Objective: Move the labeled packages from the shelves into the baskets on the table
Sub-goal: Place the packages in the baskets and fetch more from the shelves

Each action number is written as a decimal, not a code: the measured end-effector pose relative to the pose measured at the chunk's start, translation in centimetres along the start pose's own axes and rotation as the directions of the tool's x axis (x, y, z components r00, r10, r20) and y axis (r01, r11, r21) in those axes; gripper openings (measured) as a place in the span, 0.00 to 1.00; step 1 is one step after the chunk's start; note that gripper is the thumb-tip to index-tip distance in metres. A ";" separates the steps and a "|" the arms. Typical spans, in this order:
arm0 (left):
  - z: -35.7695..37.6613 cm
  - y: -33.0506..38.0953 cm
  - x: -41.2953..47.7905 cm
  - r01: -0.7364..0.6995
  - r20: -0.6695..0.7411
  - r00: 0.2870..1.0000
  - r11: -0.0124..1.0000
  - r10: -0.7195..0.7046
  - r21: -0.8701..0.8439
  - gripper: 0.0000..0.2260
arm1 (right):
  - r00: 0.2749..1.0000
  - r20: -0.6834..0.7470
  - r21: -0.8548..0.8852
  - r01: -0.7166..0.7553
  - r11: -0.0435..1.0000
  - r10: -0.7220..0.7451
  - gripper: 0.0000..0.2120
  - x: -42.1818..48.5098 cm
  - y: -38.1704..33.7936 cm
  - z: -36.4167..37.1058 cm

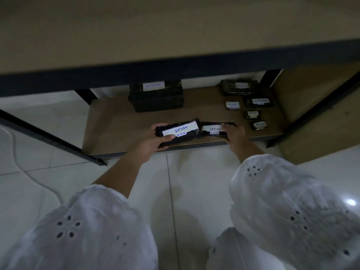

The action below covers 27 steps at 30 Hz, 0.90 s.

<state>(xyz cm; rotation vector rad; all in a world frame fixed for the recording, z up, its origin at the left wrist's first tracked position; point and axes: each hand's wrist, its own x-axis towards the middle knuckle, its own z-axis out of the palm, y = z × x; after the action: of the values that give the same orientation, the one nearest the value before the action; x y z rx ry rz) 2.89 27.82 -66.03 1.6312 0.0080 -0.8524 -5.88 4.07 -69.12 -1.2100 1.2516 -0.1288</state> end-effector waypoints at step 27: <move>14.3 34.8 -35.9 -0.104 -0.082 0.993 0.968 0.087 -0.229 0.19 | 0.973 0.225 0.015 0.042 0.999 -0.045 0.07 -34.3 -28.2 -26.1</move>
<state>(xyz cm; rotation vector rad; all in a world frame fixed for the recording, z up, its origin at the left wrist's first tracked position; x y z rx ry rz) -14.86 22.15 -17.49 1.4285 0.0759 -0.6921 -24.86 -1.73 -21.60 -1.2076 1.0258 -0.0286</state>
